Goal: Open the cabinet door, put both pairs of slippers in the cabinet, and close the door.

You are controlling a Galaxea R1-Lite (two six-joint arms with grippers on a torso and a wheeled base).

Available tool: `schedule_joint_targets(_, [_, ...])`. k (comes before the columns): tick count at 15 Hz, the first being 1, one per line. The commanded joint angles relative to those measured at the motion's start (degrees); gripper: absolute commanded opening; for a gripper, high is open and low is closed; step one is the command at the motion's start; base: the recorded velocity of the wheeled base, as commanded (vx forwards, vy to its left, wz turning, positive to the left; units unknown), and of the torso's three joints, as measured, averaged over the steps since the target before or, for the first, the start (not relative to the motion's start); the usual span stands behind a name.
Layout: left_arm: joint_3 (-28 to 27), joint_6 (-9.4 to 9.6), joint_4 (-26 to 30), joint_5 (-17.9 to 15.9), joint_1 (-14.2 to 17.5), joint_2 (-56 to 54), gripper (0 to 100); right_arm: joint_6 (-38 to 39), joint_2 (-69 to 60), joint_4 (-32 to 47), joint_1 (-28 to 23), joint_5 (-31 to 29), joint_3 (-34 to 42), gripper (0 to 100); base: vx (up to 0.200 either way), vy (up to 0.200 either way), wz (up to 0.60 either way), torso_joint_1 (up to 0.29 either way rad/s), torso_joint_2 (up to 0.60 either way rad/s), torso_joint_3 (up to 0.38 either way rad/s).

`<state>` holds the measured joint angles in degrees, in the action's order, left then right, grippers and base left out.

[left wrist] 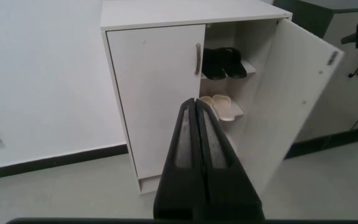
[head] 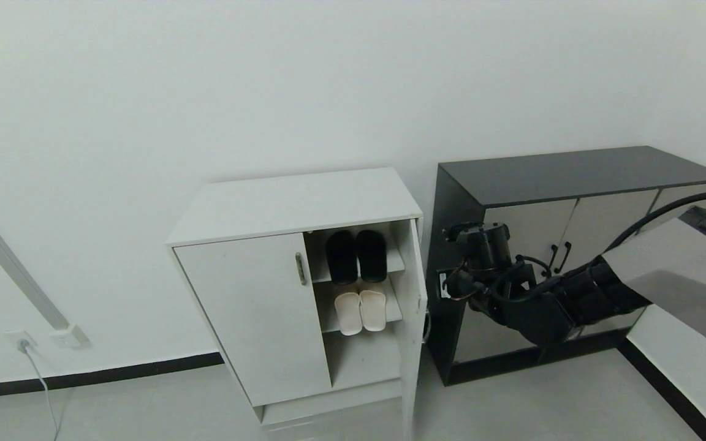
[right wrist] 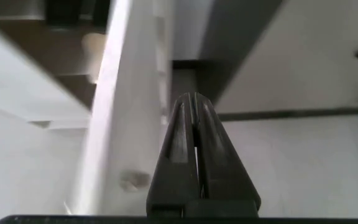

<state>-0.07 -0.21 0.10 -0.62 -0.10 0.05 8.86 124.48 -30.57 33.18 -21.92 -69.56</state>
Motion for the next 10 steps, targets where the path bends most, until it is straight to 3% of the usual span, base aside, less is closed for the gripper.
schedule_joint_targets(1, [0.0, -0.06, 0.0, 0.0, 0.0, 0.0, 0, -0.2, -4.2, -1.2, 2.1, 1.0, 2.8, 0, 0.0, 0.0, 0.0, 0.0, 0.0, 0.0])
schedule_joint_targets(7, [0.1, -0.06, 0.0, 0.1, 0.0, 0.0, 0, -0.7, -6.2, -1.5, 3.7, 1.7, 5.8, 0, 0.0, 0.0, 0.0, 0.0, 0.0, 0.0])
schedule_joint_targets(10, [0.0, -0.06, 0.0, 0.1, 0.0, 0.0, 0, -0.7, -6.2, -3.0, 5.0, 1.7, 7.8, 0, 0.0, 0.0, 0.6, -0.001, 0.0, 0.002])
